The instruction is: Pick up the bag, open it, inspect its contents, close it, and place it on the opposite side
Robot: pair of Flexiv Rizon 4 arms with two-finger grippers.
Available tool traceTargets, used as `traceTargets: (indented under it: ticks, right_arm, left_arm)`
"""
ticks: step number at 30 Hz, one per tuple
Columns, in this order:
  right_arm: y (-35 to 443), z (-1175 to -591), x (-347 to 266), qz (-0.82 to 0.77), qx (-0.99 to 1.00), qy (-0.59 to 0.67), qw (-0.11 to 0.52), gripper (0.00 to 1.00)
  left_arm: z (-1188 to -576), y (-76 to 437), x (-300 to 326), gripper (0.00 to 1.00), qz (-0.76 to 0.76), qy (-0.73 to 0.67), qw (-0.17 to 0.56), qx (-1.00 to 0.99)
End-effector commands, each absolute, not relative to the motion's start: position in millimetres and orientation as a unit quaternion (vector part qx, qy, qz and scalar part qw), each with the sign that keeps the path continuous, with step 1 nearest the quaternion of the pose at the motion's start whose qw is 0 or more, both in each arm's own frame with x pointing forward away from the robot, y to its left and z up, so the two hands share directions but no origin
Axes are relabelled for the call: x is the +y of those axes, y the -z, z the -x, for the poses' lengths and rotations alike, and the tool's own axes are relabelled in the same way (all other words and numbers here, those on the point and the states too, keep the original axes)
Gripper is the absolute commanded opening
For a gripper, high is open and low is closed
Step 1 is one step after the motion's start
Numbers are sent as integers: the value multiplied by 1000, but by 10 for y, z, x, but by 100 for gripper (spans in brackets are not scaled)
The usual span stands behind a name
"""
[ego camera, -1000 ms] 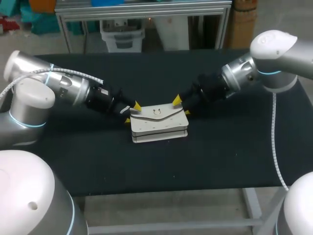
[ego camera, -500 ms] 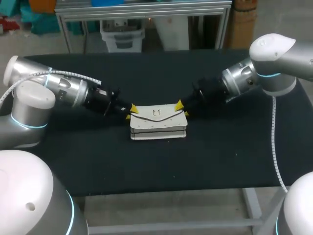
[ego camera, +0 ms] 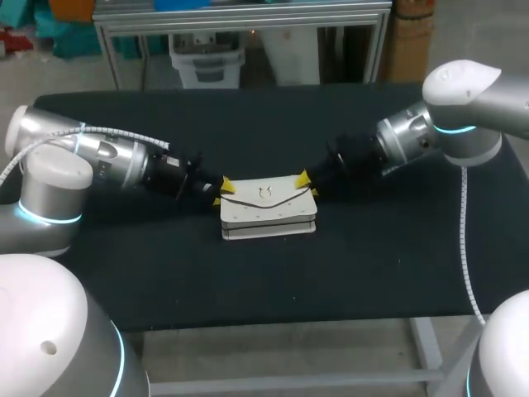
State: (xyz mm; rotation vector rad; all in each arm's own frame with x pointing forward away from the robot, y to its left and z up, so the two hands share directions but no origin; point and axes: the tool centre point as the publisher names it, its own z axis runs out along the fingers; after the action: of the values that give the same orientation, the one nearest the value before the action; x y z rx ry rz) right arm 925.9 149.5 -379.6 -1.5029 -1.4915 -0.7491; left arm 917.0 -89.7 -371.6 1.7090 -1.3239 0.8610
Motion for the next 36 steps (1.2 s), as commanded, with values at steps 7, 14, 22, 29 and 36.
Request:
traceTargets:
  ticks: [7, 14, 22, 29, 36]
  right_arm:
    - [3796, -9259, 1476, 619, -578, 306, 434, 81]
    - [3767, -9298, 1441, 627, -564, 311, 438, 71]
    - [3711, -9346, 1440, 632, -557, 311, 440, 42]
    - [3693, -9352, 1479, 631, -569, 307, 429, 0]
    - [3680, -9331, 1457, 629, -583, 307, 413, 0]
  left_arm:
    - [-9170, 3698, -991, 50, -670, -317, 427, -518]
    - [-9219, 3685, -969, 48, -674, -304, 443, -507]
    - [-9239, 3697, -992, 20, -684, -295, 438, -504]
    - [-9256, 3691, -1028, 0, -679, -306, 436, -505]
    - [-9206, 3681, -1002, 17, -681, -309, 420, -514]
